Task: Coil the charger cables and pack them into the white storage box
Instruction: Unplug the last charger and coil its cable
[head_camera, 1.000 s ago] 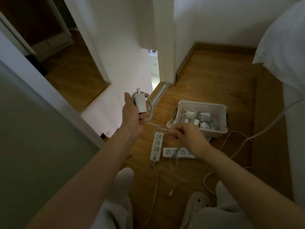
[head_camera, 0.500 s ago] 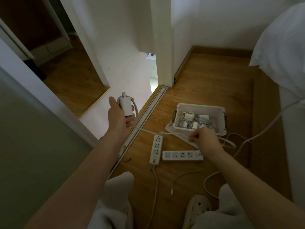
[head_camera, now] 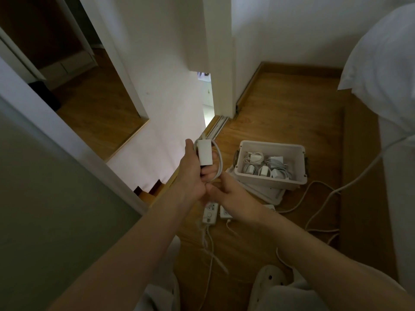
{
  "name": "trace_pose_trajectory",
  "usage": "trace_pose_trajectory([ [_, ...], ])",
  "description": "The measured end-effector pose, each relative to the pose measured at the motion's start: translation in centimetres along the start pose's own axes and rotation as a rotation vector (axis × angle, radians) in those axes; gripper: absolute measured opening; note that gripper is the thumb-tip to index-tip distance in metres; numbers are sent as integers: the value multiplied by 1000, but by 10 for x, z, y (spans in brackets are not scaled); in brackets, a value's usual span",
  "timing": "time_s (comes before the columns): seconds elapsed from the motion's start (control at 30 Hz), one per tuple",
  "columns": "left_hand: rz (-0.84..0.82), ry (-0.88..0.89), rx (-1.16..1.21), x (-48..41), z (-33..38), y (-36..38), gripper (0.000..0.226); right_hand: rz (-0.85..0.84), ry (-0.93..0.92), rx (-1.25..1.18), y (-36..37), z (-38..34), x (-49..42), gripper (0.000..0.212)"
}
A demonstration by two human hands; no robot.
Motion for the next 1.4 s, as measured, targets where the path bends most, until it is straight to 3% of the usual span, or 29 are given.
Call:
trace_pose_trajectory([
  [0.1,-73,-56,-8,2,4,5,58,-54,-21,101,-14,6,1,12],
  [0.17,-132,-114,-106,6,4,10,57,-75,-42,233,-22,9,3,20],
  [0.3,-244,-193,-428,13,-4,15,56,-93,-149,774,-25,9,4,22],
  [0.43,-295,-223,-582,19,10,14,55,-64,-87,1334,-54,18,7,28],
  [0.5,-299,-220,-665,22,22,9,55,-15,-13,1237,-73,18,10,20],
  [0.67,-248,-15,-1290,21,31,2,49,-7,45,773,-83,14,13,23],
  [0.8,-411,-22,-1525,16,14,-9,23,116,118,574,-103,15,19,29],
  [1.03,-341,225,-1600,0,15,-7,20,416,105,624,-107,-4,19,27],
  [1.17,-136,356,-1586,-10,25,-12,34,387,44,630,-86,-16,23,24],
  [1.3,19,536,-1505,-10,34,-10,34,355,20,596,-71,-23,26,24],
  [1.4,101,529,-1316,-13,33,-10,35,288,5,587,-53,-23,27,22],
])
Point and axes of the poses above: each hand's wrist, its own x-axis away from the middle knuckle, its own y-axis out of the palm, z = x × y, the point moved 7 cm from there along -x, towards the middle knuckle, and after that the axes turned 13 degrees about x, right-handed, at the moved point
